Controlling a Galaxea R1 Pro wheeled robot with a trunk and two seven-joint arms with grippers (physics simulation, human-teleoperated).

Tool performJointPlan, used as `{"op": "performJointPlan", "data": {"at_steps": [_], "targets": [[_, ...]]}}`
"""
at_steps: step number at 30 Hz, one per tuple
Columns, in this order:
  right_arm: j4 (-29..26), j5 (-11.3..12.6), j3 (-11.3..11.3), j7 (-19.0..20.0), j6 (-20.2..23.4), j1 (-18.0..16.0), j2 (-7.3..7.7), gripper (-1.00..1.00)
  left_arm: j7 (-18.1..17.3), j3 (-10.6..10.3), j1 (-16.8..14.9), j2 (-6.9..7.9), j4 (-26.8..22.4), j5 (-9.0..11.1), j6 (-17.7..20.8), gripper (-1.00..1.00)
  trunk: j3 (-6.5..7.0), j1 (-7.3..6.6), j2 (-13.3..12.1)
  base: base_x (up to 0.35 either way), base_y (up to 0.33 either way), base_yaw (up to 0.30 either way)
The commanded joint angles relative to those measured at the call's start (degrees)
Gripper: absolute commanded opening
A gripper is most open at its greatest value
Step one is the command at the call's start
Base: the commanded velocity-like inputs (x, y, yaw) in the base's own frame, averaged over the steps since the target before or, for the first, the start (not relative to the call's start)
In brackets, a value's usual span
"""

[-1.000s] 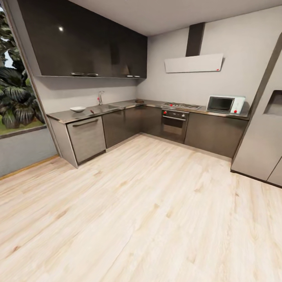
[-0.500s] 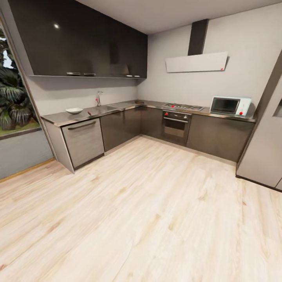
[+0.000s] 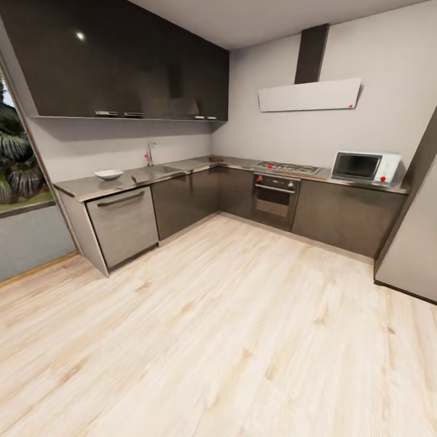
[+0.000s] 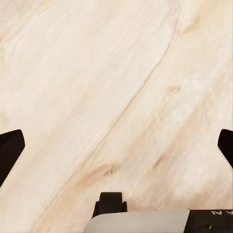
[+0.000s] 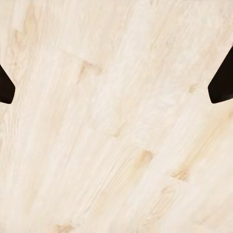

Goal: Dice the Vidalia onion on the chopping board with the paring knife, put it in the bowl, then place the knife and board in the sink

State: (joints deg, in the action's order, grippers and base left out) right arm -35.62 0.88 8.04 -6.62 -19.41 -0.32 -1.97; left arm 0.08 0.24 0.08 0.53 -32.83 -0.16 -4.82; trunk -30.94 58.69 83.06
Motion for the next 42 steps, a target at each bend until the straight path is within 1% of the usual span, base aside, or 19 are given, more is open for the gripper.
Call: {"op": "performJointPlan", "data": {"at_steps": [1, 11, 42], "targets": [[0.0, 0.1, 0.1, 0.0, -0.2, 0.0, -0.04, 1.0, 0.0, 0.0, 0.0, 0.0, 0.0, 0.0, -0.1, 1.0, -0.05, 0.04, 0.0, 0.345, -0.043, 0.0], [0.0, 0.0, 0.1, 0.0, -0.2, 0.0, -0.04, 1.0, 0.0, 0.0, 0.0, 0.0, 0.0, 0.0, -0.1, 1.0, -0.05, 0.04, 0.0, 0.345, -0.092, 0.0], [0.0, 0.0, -0.1, 0.0, -0.2, 0.0, -0.05, 1.0, 0.0, 0.0, 0.0, 0.0, 0.1, 0.0, -0.1, 1.0, -0.05, 0.04, 0.0, 0.329, -0.14, 0.0]]}}
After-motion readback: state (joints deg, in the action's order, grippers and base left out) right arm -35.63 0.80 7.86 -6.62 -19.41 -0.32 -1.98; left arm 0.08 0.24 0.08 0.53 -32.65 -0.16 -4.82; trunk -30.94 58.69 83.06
